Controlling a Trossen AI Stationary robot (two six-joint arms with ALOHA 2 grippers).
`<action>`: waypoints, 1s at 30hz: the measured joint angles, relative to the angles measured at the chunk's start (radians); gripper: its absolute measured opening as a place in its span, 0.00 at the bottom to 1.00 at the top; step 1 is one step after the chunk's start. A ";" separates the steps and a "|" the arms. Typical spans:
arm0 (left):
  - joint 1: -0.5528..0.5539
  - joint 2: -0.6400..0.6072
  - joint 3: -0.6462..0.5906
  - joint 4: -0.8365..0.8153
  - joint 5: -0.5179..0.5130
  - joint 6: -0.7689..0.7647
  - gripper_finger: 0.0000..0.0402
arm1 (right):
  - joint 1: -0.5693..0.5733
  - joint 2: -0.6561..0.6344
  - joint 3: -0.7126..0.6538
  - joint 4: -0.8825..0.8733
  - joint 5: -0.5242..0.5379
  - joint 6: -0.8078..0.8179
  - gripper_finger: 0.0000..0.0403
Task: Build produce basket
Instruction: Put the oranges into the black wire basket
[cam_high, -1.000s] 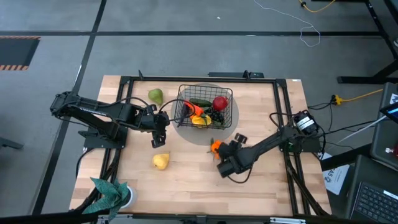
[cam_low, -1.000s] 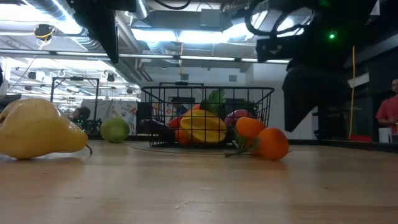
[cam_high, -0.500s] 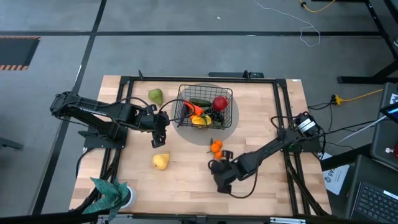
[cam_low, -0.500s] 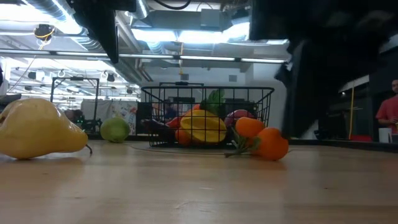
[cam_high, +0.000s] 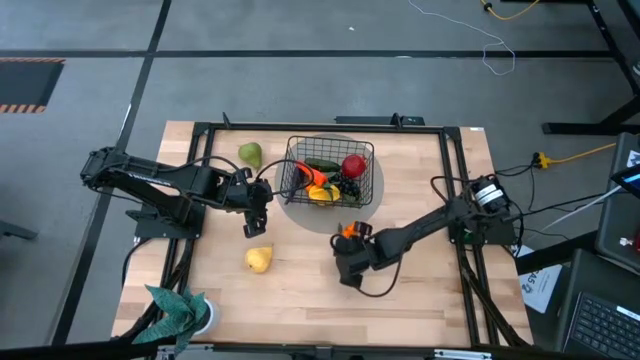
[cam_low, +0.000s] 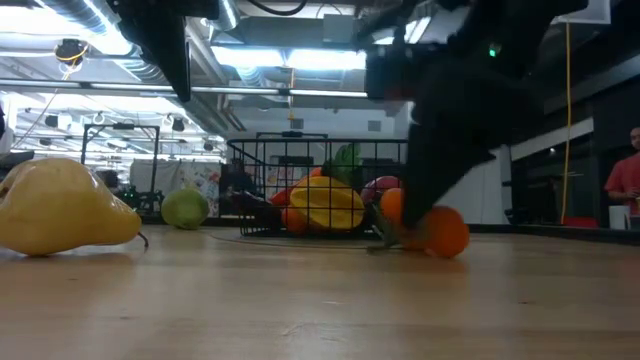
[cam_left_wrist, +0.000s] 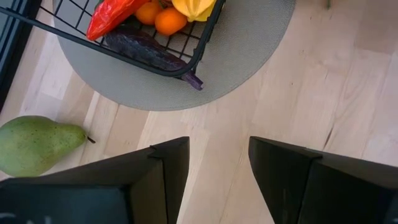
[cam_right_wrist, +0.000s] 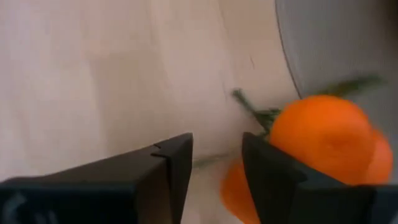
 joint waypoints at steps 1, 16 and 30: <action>0.000 0.000 0.000 0.000 0.000 0.000 0.38 | -0.005 0.000 -0.003 -0.032 -0.009 0.026 0.35; 0.000 0.000 0.000 0.000 0.000 0.000 0.38 | 0.049 0.000 -0.004 -0.431 0.045 0.570 0.35; 0.000 0.000 0.000 0.000 0.000 0.000 0.38 | 0.053 0.000 -0.002 -0.605 0.119 0.659 0.33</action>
